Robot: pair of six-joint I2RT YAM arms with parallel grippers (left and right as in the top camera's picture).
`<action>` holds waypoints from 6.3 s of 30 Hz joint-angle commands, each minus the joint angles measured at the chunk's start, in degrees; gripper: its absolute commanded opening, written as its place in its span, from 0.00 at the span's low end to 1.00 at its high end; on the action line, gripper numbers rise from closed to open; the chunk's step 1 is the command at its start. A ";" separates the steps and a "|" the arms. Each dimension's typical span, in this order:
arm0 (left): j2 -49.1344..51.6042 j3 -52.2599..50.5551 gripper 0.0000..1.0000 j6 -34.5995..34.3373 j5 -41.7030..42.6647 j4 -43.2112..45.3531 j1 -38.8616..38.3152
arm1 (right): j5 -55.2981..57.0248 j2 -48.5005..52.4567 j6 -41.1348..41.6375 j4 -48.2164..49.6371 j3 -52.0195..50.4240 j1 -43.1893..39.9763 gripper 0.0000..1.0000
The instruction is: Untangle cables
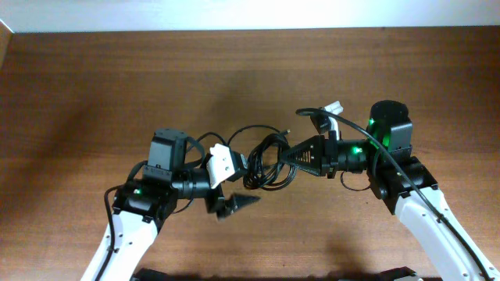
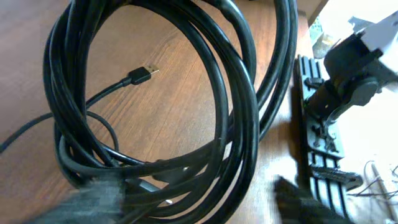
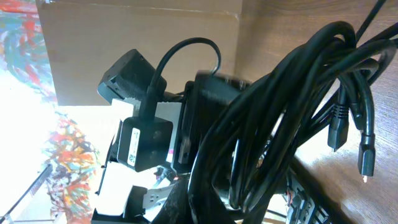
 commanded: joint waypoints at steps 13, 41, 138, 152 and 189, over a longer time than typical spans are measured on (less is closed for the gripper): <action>3.39 0.24 0.51 0.68 3.41 1.81 -0.24 | -1.33 -0.87 -1.07 0.46 0.09 -0.37 0.04; 3.58 0.26 0.00 0.70 -4.22 6.51 -6.21 | -2.05 -0.87 0.46 0.46 0.09 -0.37 0.04; -2.82 0.26 0.22 -38.14 7.13 20.59 0.02 | 8.33 2.91 -11.50 2.47 0.07 2.99 0.04; -2.82 0.26 0.64 -26.84 -8.15 2.29 0.02 | 5.25 2.89 -10.91 5.01 0.07 3.02 0.04; -2.91 0.26 0.99 -23.67 -23.30 -2.69 0.02 | 4.63 2.91 -10.97 6.54 0.07 2.99 0.04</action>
